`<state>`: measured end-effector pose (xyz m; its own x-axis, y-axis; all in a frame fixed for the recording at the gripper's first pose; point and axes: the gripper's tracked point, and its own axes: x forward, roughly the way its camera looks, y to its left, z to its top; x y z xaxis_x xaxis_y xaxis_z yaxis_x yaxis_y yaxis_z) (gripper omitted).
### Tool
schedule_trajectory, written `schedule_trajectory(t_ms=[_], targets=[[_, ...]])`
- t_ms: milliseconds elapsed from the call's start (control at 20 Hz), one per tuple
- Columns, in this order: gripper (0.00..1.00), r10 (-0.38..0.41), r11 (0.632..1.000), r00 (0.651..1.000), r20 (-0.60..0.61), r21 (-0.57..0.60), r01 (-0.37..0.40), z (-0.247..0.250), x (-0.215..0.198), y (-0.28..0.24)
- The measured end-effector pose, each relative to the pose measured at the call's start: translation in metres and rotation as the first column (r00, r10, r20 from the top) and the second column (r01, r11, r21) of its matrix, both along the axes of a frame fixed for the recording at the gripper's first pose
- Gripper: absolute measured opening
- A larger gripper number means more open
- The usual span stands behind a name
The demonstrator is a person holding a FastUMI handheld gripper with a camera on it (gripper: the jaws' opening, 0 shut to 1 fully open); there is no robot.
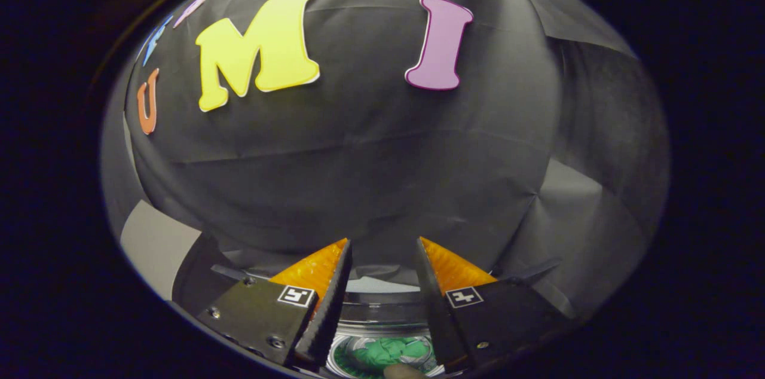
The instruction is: Put the clothes into the washing machine and then close the washing machine lid.
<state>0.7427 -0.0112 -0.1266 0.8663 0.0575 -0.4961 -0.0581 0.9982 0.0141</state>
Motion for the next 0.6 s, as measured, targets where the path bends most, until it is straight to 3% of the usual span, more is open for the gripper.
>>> schedule_trajectory(t_ms=[300, 400, 600], targets=[[0.66, -0.021, 0.999, 1.000, -0.007, -0.049, 0.021, -0.026, 0.016, -0.010], [0.77, -0.012, 1.000, 1.000, 0.017, -0.018, 0.012, -0.021, 0.013, -0.012], [0.79, -0.013, 1.000, 0.999, 0.046, -0.025, 0.014, -0.020, 0.012, -0.014]])
